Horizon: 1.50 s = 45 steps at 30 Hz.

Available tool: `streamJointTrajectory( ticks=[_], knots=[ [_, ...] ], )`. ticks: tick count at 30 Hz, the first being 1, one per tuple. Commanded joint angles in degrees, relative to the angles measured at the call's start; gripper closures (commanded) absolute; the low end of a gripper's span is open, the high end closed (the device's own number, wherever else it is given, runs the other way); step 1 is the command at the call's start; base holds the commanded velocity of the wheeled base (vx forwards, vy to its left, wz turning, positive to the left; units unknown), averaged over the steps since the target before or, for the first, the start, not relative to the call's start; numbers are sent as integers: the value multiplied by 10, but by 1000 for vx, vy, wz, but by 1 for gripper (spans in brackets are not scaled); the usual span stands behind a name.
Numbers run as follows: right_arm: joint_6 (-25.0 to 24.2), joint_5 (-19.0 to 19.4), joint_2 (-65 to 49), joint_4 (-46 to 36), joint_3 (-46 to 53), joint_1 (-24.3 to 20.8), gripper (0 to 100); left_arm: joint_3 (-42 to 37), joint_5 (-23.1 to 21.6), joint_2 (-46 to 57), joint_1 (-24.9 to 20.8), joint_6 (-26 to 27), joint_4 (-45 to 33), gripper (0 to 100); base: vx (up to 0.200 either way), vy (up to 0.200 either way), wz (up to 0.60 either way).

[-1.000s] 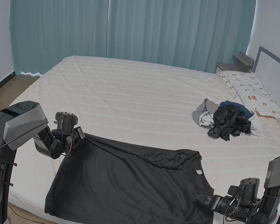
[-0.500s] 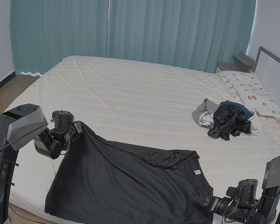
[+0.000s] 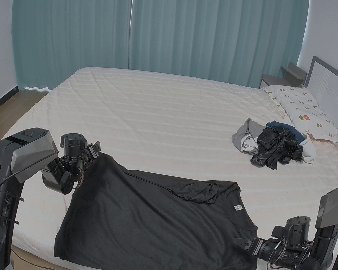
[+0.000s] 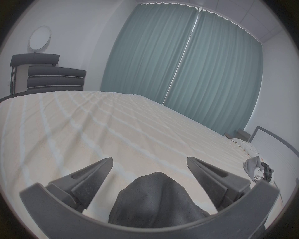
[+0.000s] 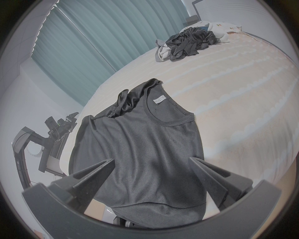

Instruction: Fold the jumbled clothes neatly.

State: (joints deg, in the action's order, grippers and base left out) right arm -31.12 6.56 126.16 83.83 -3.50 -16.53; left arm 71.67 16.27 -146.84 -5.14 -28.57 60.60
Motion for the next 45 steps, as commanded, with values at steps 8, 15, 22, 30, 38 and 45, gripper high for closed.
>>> streamJointTrajectory(
  ticks=[8, 15, 22, 30, 38, 45],
  knots=[
    [-10, -10, -7, 50, -1, 18, 0, -52, -4, 40, 8, -27, 7, 0, 0, 0, 0],
    [-10, -13, 0, 50, -83, 6, 0, -81, -17, 67, 6, -32, 7, 0, 0, 0, 0],
    [-17, -85, -3, -148, -282, -29, 0, -101, -25, 71, 3, -46, 6, 0, 0, 0, 0],
    [-61, -131, 61, -239, -416, -73, 0, -125, -56, 82, 4, -46, 7, 0, 0, 0, 0],
    [-61, -165, 130, -296, -497, -94, 0, -126, -55, 79, 4, -39, 13, 0, 0, 0, 0],
    [-64, -170, 163, -307, -539, -89, 0, -124, -55, 81, 8, -39, 13, 0, 0, 0, 0]
  ],
)
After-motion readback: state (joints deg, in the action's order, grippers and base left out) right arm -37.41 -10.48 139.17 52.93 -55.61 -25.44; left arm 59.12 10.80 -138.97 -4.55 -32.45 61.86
